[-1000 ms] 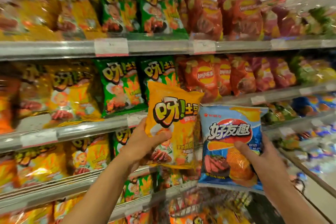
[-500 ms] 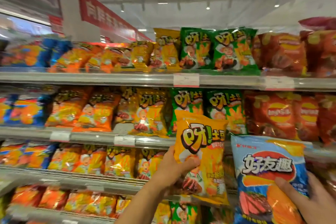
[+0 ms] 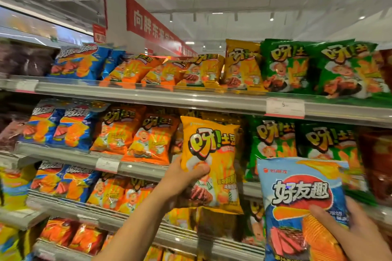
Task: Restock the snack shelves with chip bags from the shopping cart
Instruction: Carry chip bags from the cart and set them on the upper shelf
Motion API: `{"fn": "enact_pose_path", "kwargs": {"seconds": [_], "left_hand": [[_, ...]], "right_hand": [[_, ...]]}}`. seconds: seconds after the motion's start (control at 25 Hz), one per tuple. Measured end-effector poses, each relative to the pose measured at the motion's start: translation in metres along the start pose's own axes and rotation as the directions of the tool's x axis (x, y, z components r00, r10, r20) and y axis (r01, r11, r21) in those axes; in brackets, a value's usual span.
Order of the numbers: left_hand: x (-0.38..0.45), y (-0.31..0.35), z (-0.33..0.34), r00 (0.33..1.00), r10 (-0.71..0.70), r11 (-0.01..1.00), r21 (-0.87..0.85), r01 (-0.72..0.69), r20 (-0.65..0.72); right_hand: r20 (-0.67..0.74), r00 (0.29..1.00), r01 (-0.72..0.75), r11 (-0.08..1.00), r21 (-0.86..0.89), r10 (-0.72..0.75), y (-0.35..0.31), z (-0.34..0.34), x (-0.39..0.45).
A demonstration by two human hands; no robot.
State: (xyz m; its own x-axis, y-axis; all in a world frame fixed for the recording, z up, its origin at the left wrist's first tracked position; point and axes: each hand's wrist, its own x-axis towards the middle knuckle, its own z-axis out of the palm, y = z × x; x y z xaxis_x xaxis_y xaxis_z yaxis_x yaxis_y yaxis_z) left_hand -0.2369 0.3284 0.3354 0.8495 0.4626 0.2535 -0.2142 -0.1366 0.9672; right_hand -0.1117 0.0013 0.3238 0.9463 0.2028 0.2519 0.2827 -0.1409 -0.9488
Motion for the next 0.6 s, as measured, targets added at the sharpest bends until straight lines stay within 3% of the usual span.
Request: {"fn": "enact_pose_path", "kwargs": {"seconds": [0.28, 0.6], "left_hand": [[0.077, 0.004, -0.122, 0.991, 0.083, 0.994, 0.077, -0.075, -0.101], [0.152, -0.001, -0.125, 0.999, 0.052, 0.997, 0.065, -0.052, -0.01]], "right_hand": [[0.018, 1.0, 0.02, 0.998, 0.054, -0.021, -0.036, 0.121, 0.013], [-0.076, 0.997, -0.001, 0.998, 0.063, 0.006, -0.038, 0.147, 0.026]]}}
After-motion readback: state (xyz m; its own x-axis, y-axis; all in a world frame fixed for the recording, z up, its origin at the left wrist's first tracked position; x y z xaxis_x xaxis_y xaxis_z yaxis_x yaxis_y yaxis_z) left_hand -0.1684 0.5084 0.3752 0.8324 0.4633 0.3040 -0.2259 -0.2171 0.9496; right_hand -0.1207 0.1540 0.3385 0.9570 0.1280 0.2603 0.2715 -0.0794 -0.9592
